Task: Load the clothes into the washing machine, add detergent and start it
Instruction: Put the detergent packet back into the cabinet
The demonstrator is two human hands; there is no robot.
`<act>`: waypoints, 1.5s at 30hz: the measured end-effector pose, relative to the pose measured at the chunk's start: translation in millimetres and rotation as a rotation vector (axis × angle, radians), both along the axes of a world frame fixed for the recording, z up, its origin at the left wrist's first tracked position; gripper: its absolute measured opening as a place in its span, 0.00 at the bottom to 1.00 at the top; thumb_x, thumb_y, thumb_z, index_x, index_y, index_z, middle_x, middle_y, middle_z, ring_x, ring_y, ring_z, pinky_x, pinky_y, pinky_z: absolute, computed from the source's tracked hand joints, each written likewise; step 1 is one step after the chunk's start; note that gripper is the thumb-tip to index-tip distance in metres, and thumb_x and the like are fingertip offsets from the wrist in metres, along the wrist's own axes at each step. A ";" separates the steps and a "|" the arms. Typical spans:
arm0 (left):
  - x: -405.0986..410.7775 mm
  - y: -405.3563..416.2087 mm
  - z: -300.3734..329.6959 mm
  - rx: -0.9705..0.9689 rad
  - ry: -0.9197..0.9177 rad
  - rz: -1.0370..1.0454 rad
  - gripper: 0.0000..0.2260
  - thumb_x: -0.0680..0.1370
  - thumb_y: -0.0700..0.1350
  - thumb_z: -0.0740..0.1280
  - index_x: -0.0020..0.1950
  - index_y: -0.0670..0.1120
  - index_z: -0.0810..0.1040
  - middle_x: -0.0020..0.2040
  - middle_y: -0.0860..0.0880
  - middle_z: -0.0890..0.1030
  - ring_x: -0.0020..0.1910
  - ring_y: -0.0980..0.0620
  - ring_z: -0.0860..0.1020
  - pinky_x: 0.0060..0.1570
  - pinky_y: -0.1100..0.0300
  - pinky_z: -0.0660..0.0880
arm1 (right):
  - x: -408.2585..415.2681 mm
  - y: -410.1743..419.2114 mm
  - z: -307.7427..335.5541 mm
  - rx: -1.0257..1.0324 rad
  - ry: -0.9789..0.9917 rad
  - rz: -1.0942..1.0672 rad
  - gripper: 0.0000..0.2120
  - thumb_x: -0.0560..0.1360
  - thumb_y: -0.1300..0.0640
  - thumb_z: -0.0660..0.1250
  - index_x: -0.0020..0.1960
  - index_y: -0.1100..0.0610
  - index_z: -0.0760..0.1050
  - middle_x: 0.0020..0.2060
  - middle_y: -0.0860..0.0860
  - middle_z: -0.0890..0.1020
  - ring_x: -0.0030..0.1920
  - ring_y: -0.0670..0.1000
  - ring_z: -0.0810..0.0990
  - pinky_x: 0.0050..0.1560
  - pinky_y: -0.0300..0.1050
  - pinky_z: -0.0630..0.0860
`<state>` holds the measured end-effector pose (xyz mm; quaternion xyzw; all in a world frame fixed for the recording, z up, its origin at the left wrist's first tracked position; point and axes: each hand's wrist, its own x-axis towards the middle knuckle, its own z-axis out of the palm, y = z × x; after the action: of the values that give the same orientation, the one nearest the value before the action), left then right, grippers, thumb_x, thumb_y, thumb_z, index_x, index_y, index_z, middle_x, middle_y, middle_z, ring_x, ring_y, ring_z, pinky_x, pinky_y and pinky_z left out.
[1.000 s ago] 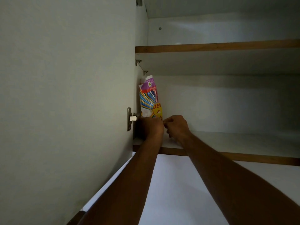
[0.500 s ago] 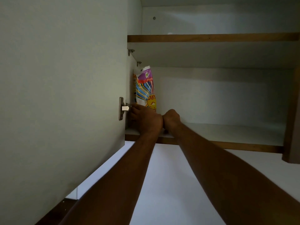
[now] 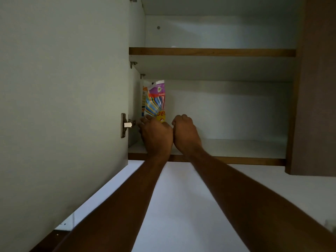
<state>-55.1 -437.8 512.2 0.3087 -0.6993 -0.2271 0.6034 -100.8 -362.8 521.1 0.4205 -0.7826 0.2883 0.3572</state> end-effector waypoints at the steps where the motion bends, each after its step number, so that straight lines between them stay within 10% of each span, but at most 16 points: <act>1: 1.5 2.5 -1.8 -0.059 0.040 0.003 0.23 0.78 0.46 0.63 0.71 0.37 0.69 0.67 0.36 0.73 0.68 0.38 0.71 0.63 0.43 0.74 | 0.8 1.2 0.7 -0.017 0.019 -0.026 0.14 0.76 0.65 0.61 0.62 0.61 0.72 0.60 0.59 0.74 0.61 0.59 0.71 0.57 0.52 0.70; 14: 18.3 18.0 -4.6 -0.284 0.249 -0.274 0.02 0.77 0.37 0.67 0.44 0.42 0.79 0.45 0.44 0.78 0.48 0.53 0.73 0.49 0.58 0.75 | 2.0 50.1 -6.8 -0.149 0.030 -0.149 0.12 0.81 0.52 0.60 0.61 0.57 0.71 0.59 0.55 0.73 0.58 0.54 0.72 0.57 0.53 0.75; 23: 20.3 59.5 -2.6 -0.473 0.214 -0.462 0.09 0.78 0.42 0.64 0.57 0.47 0.77 0.52 0.49 0.79 0.51 0.52 0.75 0.50 0.55 0.75 | 12.2 127.1 14.3 -0.143 0.162 -0.368 0.14 0.82 0.49 0.57 0.59 0.57 0.73 0.56 0.54 0.76 0.54 0.52 0.75 0.57 0.51 0.76; 45: 185.3 190.8 -4.9 -0.426 0.424 -0.808 0.07 0.75 0.36 0.65 0.48 0.46 0.79 0.47 0.51 0.80 0.49 0.55 0.77 0.51 0.55 0.77 | 202.4 251.5 9.4 -0.338 0.197 -0.535 0.08 0.81 0.52 0.59 0.49 0.56 0.72 0.45 0.51 0.74 0.42 0.49 0.74 0.42 0.44 0.76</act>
<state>130.1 -247.1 507.4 -0.1696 -0.6558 -0.3526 0.6456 101.6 -111.4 530.5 0.1604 -0.7681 0.2681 0.5589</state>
